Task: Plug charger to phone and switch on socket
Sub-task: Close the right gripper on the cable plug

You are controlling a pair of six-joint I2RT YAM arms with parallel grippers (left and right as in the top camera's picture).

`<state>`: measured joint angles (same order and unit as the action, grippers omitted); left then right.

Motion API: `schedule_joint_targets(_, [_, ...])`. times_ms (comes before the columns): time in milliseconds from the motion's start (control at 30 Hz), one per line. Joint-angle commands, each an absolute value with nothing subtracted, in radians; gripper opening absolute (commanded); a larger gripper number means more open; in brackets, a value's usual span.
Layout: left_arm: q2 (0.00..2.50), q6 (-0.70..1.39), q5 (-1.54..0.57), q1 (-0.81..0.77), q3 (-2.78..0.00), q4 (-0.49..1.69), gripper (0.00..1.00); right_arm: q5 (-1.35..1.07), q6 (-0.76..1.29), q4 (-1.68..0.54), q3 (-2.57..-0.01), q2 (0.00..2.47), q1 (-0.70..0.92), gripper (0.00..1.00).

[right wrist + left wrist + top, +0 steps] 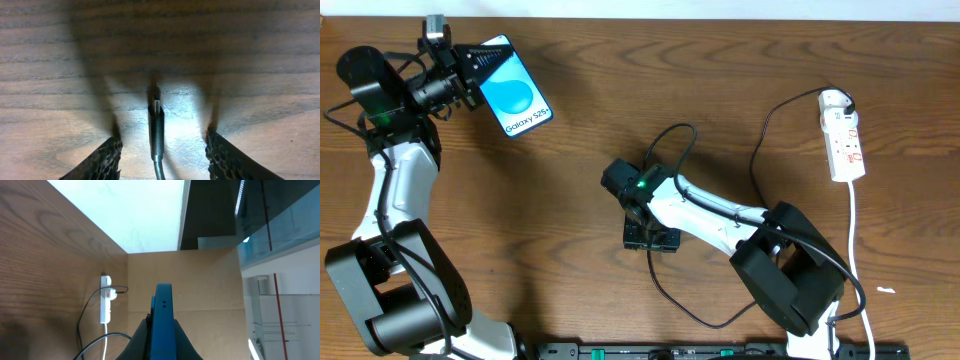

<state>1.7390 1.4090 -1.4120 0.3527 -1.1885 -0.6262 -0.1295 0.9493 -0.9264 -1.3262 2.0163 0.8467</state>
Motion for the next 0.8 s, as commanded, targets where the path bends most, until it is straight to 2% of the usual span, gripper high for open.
schedule_joint_targets(0, [1.717, 1.394, -1.433, 0.355, -1.203, -0.634, 0.07, -0.115, 0.965, -0.923, -1.319, 2.048, 0.848, 0.49])
schedule_joint_targets(233, [1.717, 1.392, -1.433, 0.355, -1.203, -0.634, 0.07, -0.115, 0.970, -0.923, -1.319, 2.048, 0.846, 0.32])
schedule_joint_targets(567, [1.717, 1.392, -1.433, 0.355, -1.203, -0.634, 0.07, -0.116, 0.980, -0.924, -1.319, 2.048, 0.845, 0.02])
schedule_joint_targets(767, [1.717, 1.392, -1.433, 0.355, -1.203, -0.634, 0.08, -0.121, 0.980, -0.925, -1.319, 2.048, 0.845, 0.01])
